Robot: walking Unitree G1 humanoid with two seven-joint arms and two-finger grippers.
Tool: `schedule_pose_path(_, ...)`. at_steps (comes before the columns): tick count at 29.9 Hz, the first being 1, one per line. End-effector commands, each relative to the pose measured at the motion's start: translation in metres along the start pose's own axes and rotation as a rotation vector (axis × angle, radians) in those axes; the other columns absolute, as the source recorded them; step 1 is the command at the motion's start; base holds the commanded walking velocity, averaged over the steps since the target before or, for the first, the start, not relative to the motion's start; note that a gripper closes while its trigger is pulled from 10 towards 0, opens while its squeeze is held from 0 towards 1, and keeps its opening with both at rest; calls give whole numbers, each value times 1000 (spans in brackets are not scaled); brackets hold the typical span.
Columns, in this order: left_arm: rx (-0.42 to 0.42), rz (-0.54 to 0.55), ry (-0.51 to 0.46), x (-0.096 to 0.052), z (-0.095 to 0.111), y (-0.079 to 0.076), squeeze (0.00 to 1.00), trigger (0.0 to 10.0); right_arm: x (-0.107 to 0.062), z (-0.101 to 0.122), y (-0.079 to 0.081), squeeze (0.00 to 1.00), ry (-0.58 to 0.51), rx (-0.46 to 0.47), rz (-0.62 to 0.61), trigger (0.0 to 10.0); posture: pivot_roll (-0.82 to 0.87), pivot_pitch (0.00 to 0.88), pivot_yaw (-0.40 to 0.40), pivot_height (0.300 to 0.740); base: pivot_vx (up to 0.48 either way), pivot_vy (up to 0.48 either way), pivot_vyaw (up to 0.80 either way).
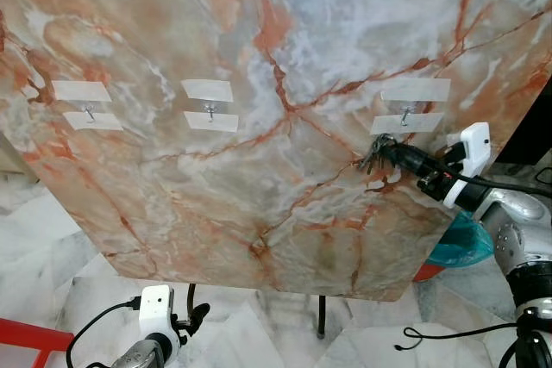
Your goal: Hang keys on a hook
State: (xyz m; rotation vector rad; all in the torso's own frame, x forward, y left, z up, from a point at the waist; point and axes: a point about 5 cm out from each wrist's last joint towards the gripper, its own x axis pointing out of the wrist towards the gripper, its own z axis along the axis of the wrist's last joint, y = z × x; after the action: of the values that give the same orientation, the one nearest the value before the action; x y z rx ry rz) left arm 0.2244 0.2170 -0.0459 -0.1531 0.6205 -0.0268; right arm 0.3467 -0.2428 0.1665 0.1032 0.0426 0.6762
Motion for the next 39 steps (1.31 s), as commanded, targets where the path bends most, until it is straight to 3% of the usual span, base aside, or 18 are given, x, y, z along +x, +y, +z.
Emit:
schedule_pose_path(1, -10, -2, 22, -2, -4, 3, 0, 10000, -3, 12, -6, 0, -48, -6, -8, 10000, 61, 71, 41, 740, 0, 0, 0)
schedule_pose_path(12, -8, -22, 33, -2, -6, 0, 0, 10000, -6, 13, 2, 0, -64, -24, 97, 10000, 61, 72, 43, 740, 0, 0, 0)
schedule_pose_path(39, -1, -31, 53, -2, -9, 0, 0, 10000, -31, 11, -8, 0, -48, -52, 79, 10000, 56, 56, 48, 740, 0, 0, 0)
